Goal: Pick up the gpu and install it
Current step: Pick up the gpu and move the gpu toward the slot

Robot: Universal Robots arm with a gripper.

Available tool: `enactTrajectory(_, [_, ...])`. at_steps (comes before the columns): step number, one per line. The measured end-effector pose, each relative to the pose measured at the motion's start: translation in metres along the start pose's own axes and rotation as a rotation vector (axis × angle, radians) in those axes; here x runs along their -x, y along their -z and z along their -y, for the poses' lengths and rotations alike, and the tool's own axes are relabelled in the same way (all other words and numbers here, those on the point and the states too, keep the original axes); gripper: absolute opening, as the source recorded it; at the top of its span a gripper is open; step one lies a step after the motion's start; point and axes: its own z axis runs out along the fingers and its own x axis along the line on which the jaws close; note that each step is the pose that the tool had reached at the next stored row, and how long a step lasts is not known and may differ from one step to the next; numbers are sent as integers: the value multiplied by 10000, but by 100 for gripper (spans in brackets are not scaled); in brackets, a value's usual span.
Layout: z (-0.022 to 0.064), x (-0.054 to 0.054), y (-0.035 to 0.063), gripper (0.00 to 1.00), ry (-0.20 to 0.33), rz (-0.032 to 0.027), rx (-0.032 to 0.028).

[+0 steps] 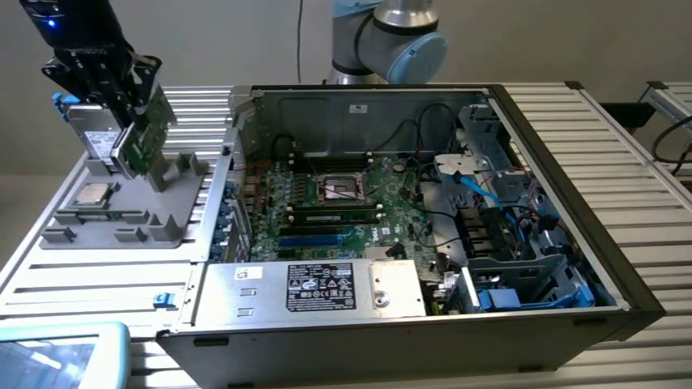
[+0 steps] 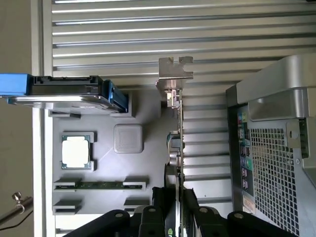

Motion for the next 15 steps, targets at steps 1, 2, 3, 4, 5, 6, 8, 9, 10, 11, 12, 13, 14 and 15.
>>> enactTrajectory(1, [-2,1,46,27,0,1,0])
enactTrajectory(2, [-5,1,91,27,0,1,0])
enactTrajectory(3, [-7,2,136,27,0,0,0])
enactTrajectory(4, [-9,3,184,27,0,0,-1])
enactTrajectory(5, [-11,4,229,27,0,0,0])
enactTrajectory(6, [-13,4,271,27,0,1,0])
enactTrajectory(8, [-18,6,365,27,0,1,0])
enactTrajectory(9, [-20,7,410,27,0,1,0])
enactTrajectory(10, [-23,7,456,27,0,1,0])
enactTrajectory(11, [-25,8,500,27,0,0,0])
enactTrajectory(12, [-27,8,541,27,0,2,0])
enactTrajectory(13, [-29,9,583,27,0,2,0])
enactTrajectory(14, [-31,10,626,27,0,1,0])
enactTrajectory(15, [-33,11,662,27,0,1,0])
